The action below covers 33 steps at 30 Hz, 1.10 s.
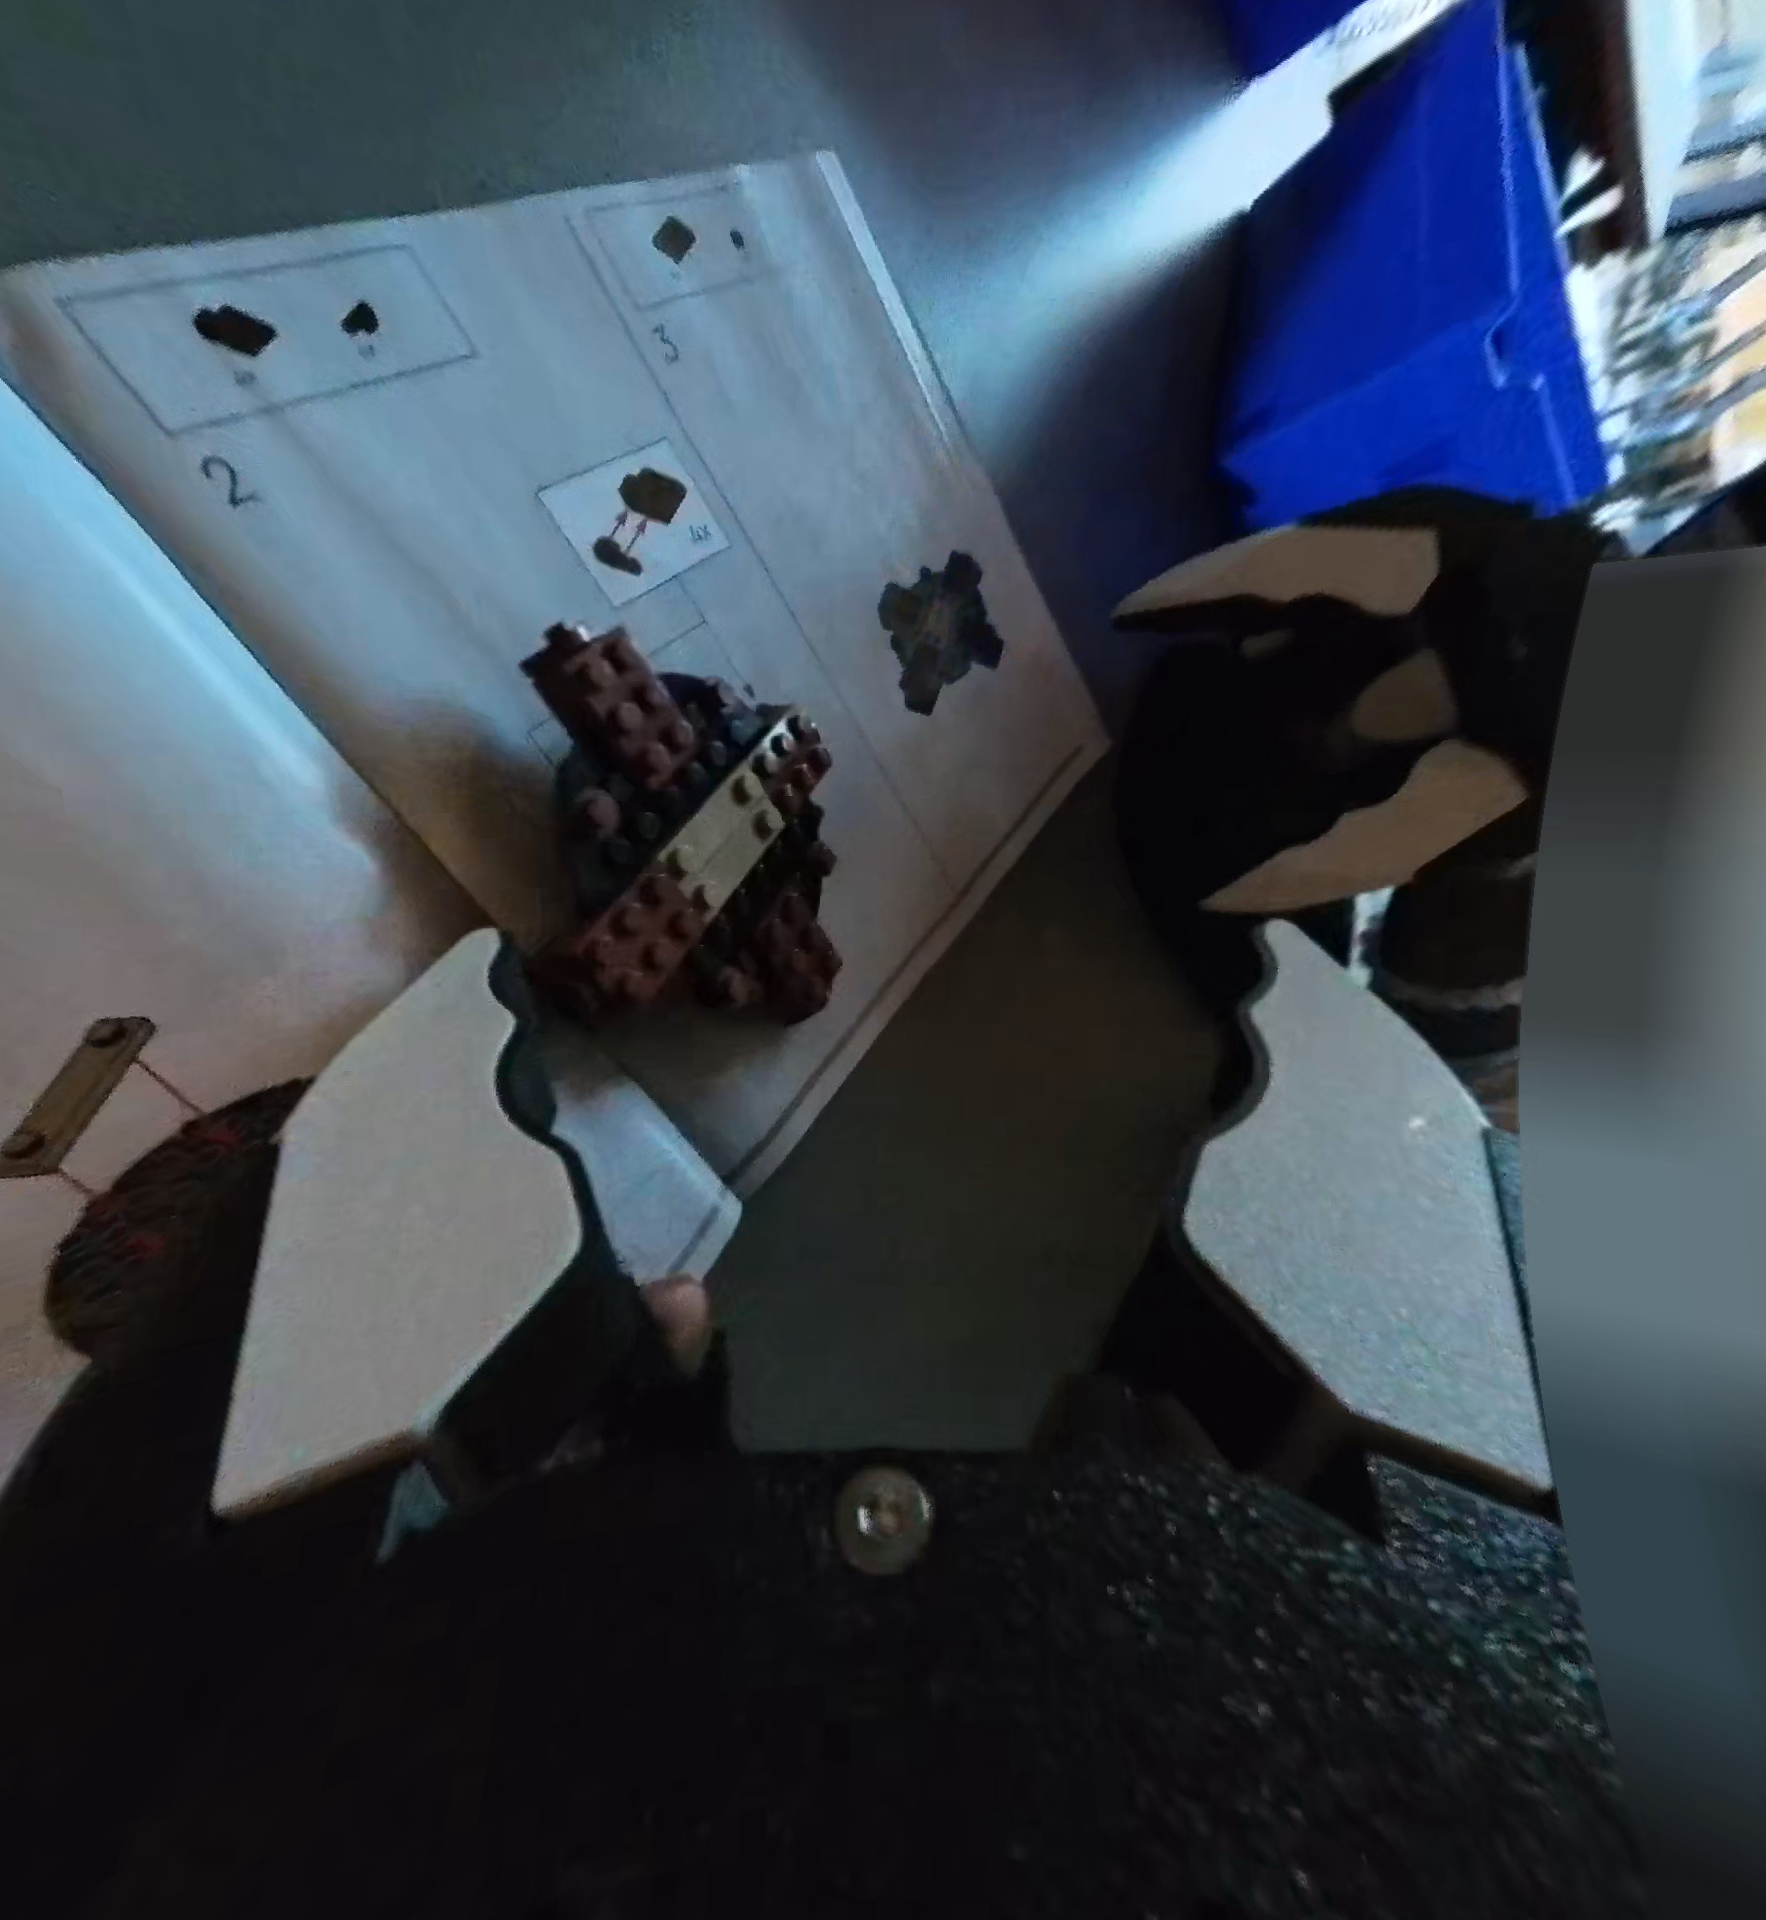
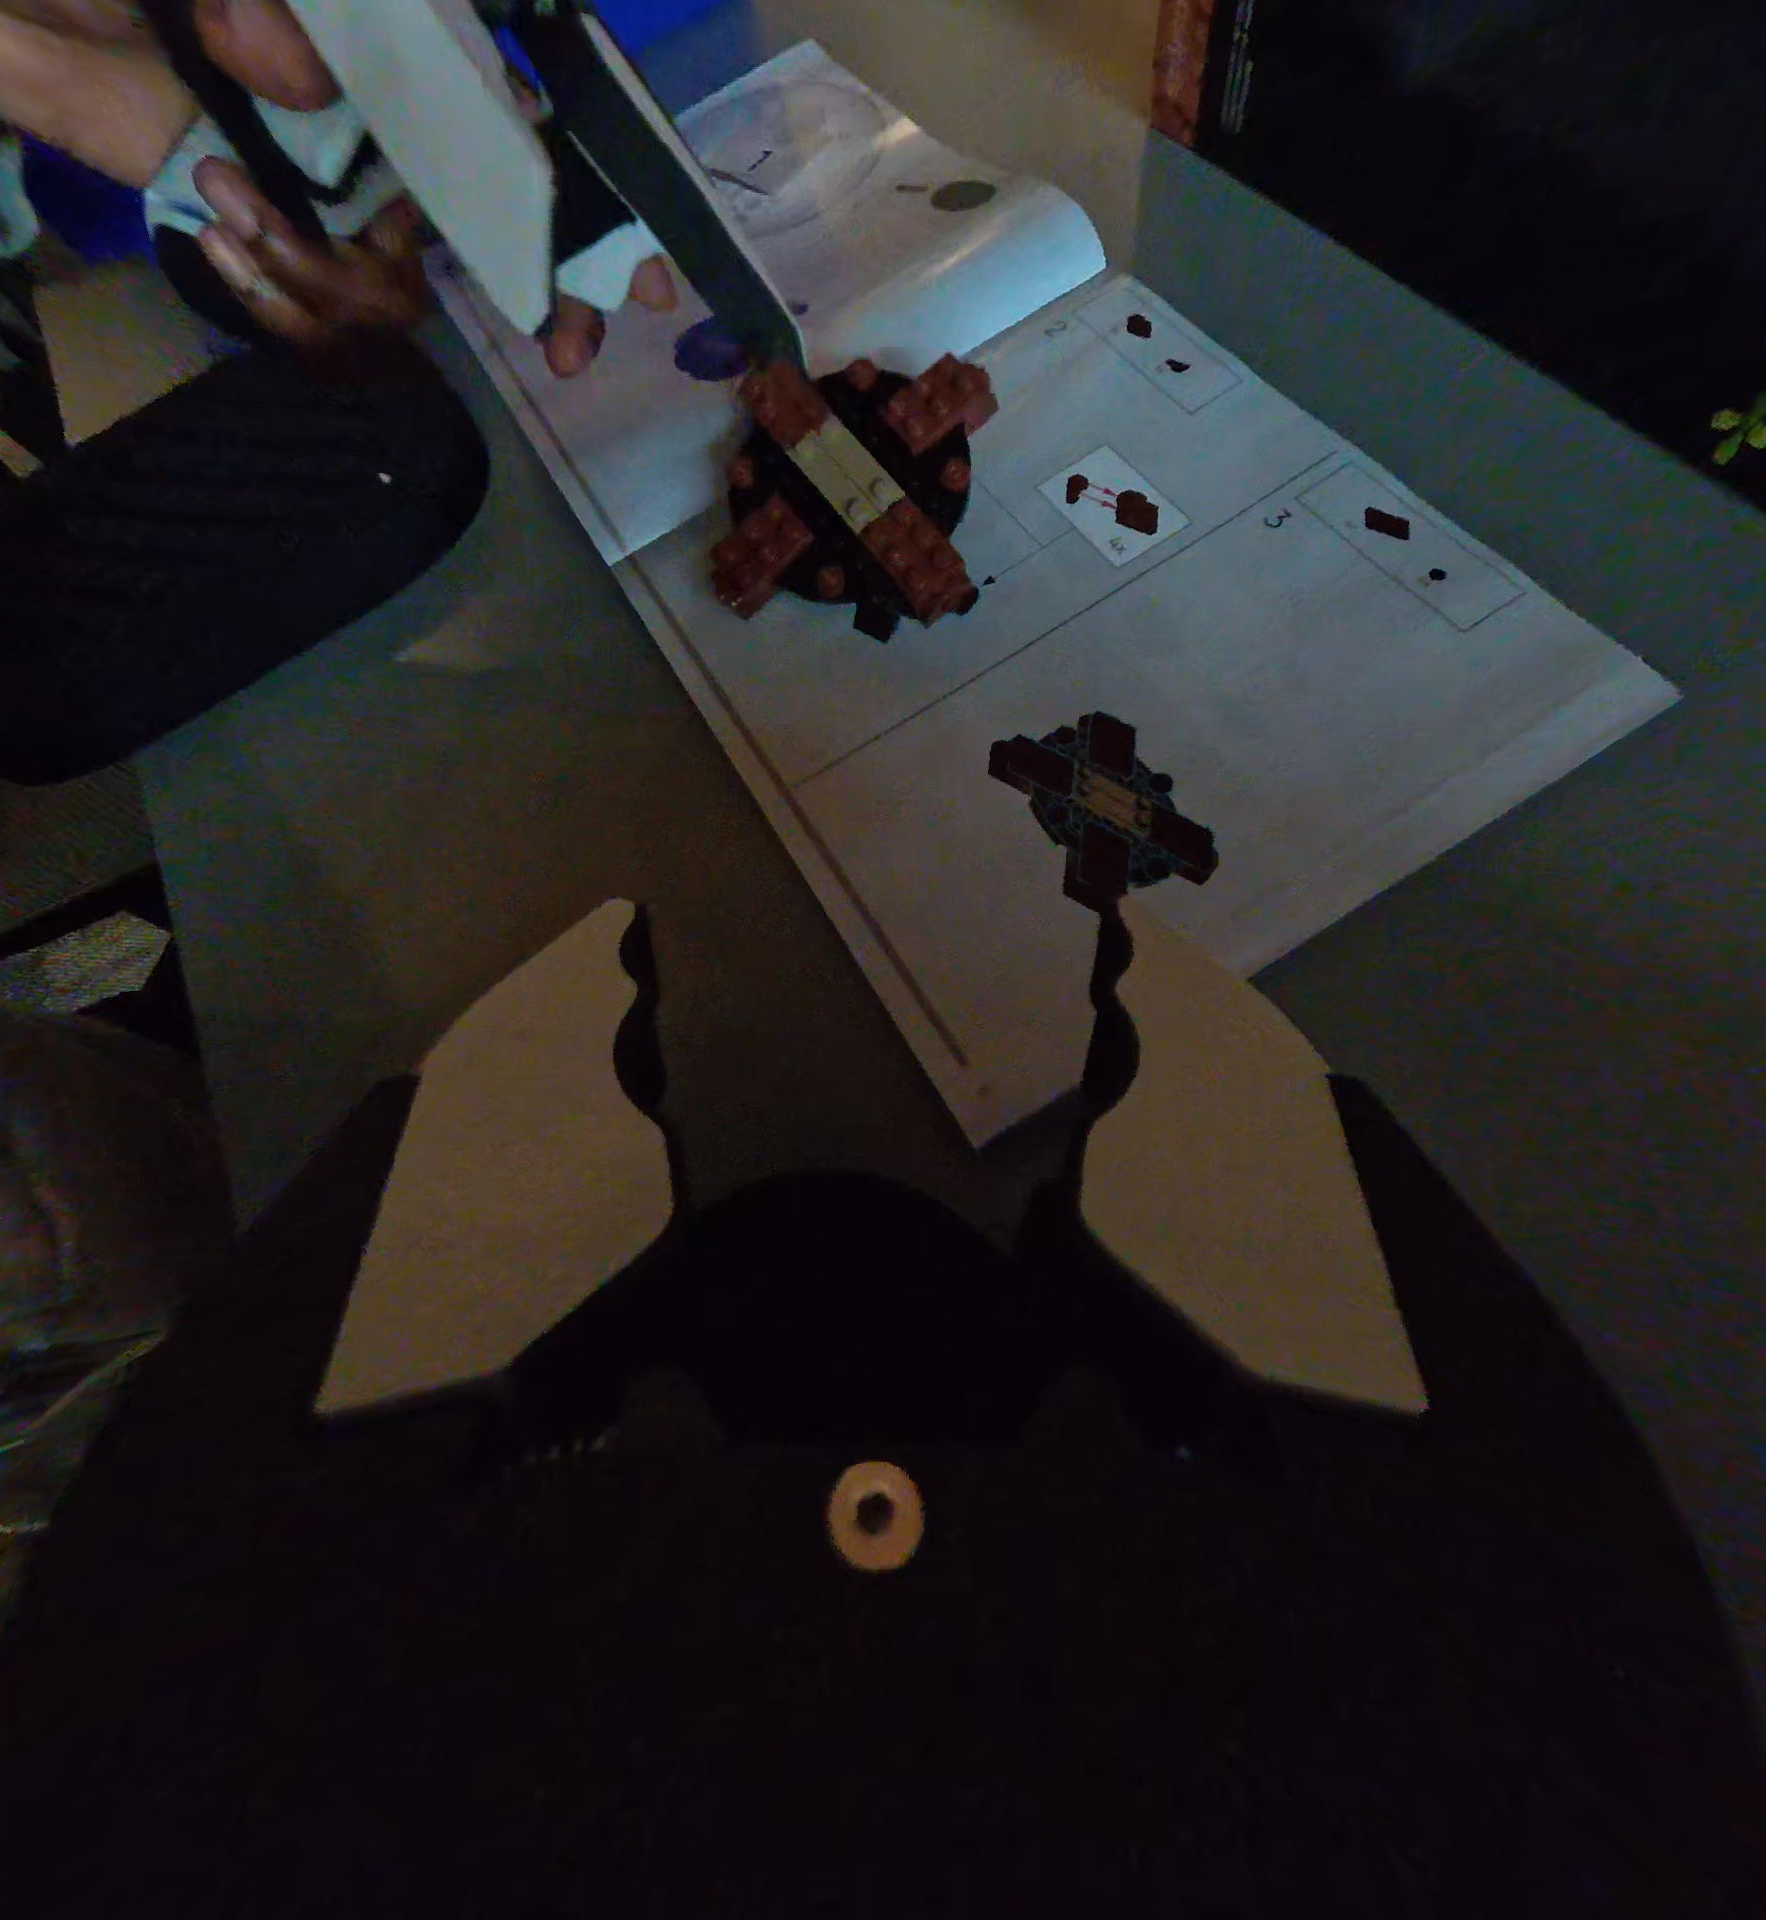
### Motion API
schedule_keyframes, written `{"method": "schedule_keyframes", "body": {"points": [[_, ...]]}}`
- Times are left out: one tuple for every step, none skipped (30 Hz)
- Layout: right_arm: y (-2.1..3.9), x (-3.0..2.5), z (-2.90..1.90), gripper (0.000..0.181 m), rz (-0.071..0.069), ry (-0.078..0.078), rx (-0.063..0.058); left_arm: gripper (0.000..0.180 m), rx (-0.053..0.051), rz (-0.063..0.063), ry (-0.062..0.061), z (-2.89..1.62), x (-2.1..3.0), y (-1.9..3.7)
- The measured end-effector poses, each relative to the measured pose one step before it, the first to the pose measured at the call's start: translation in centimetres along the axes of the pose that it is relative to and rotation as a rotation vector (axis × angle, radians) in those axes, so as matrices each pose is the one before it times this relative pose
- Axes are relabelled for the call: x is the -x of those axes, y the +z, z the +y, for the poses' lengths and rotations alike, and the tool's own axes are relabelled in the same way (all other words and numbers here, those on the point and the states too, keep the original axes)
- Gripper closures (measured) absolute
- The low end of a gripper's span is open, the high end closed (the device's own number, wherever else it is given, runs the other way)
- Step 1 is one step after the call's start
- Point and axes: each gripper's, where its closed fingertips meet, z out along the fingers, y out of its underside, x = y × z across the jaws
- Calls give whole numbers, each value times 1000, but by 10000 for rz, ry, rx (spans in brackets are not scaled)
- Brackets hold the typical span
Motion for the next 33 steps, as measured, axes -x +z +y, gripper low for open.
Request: {"method": "schedule_keyframes", "body": {"points": [[-40,-18,-11,101,36,-37,-18,50,-3,-180,382,29,-52,-79],[-27,-48,-20,101,50,-37,-29,46,-55,-331,407,-4,171,-118],[-45,-115,-46,101,76,-34,-38,42,-71,-436,518,-25,323,-194],[-9,-227,-53,101,143,-7,-33,38,-241,-490,662,-256,329,-294],[-64,-353,-138,97,235,-1,-76,37,-338,-668,655,-338,479,-425],[-130,-443,-155,93,319,-6,-82,37,-272,-591,704,-288,264,-495],[-159,-472,-152,90,386,-23,10,36,-158,-626,681,-132,194,-504],[-236,-517,-156,86,454,-49,57,36,-11,-648,552,20,176,-505],[-259,-591,-155,79,534,-10,108,36,0,-622,408,27,117,-478],[-279,-525,-100,70,509,38,214,38,13,-608,230,51,101,-487],[-337,-515,-31,63,541,74,293,43,99,-693,10,153,306,-473],[-407,-525,20,58,572,75,344,45,64,-516,-65,90,168,-455],[-396,-415,-126,52,496,-8,180,43,-107,-468,-176,-101,175,-462],[-425,-355,-191,48,458,31,109,43,-131,-351,-268,-139,46,-439],[-339,-284,-30,46,357,99,166,45,-106,-275,-327,-91,10,-408],[-204,-170,78,42,249,154,191,45,-99,-249,-314,-47,30,-302],[-78,-120,105,39,178,159,144,46,-89,-316,-271,13,183,-258],[-71,-17,-53,37,138,139,6,46,-133,-231,-170,1,66,-143],[-19,124,-141,34,40,143,-99,45,-123,-126,-181,48,-78,-230],[-12,364,-110,35,-105,148,-87,45,-135,21,-128,43,-322,-256],[14,514,16,35,-199,102,13,45,-103,47,-83,90,-407,-251],[37,477,136,36,-148,35,113,45,-47,33,34,129,-401,-207],[94,421,199,38,-116,-64,177,46,-1,90,145,173,-461,-146],[140,369,233,39,-68,-75,202,46,27,90,60,146,-369,-68],[98,315,99,38,-35,-55,118,48,-13,185,-17,31,-397,-40],[48,372,-88,39,-61,-42,2,50,-88,216,-65,-90,-362,-78],[-68,380,-105,39,-89,-29,6,53,-145,204,-63,-201,-323,-87],[-104,405,-149,40,-40,-65,-20,56,-136,121,-38,-177,-226,-44],[-132,326,-197,40,24,-82,-50,56,-71,30,-1,-51,-147,-149],[-101,342,-148,41,41,-98,-14,56,-35,-20,30,18,-93,-123],[-84,265,-117,41,70,-99,0,57,0,-17,51,86,-124,-112],[-34,307,-76,41,36,-81,19,57,29,31,54,125,-200,-48],[-10,339,-61,40,2,-52,11,57,20,61,34,142,-232,-31]]}}
